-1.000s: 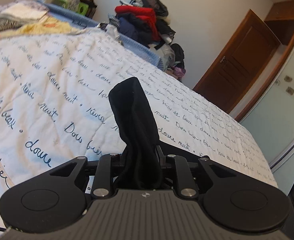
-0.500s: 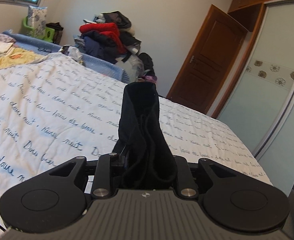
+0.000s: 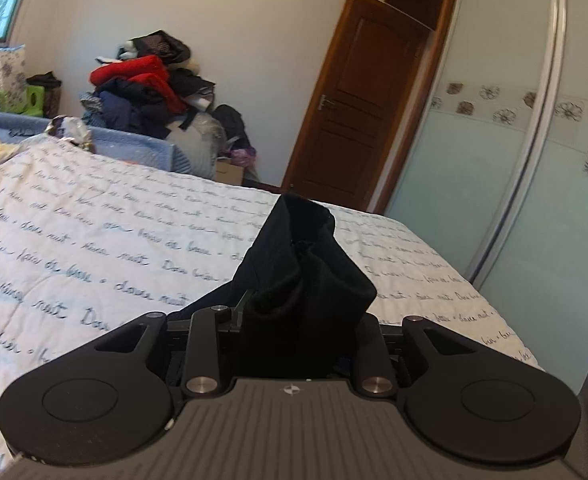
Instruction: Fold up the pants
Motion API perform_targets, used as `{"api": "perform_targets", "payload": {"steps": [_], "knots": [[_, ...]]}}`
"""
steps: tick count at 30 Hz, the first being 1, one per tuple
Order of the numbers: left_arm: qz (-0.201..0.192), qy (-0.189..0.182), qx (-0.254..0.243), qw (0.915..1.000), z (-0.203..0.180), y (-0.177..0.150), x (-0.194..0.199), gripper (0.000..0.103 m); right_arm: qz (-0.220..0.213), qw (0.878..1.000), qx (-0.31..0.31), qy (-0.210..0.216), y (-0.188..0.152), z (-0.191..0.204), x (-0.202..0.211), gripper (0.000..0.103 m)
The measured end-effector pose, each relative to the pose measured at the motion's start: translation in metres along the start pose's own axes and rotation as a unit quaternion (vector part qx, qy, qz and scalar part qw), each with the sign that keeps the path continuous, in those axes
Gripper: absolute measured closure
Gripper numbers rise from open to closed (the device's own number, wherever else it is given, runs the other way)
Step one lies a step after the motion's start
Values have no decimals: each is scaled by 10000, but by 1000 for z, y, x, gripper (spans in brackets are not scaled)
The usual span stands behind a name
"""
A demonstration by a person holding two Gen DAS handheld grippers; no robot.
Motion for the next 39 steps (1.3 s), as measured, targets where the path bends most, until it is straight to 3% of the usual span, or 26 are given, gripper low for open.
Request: {"api": "perform_targets", "payload": {"steps": [14,30,39], "knots": [[269,-487,-649,9963,-66,-33,-64,70,27,9959,-775,-458,-19,-77,5,85],[528,-870,-641,9927,-111,-61,-127,70,31,9870,-1362,-852,-45,-156,6,85],[835,-994,-646,9894,-120,-84,-149,69,294,9801,-1696,-992,-65,-185,4,85]]}}
Point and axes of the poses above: each gripper's, at about its wrist camera, not at the fingertips, and x roughly against the way its jaws point, z to its left, y to its top, the point moved 5 cm from there along -x, roughly the way its jaws point, and after that the axes turned 13 degrees about -y, right-handed, at the moved point
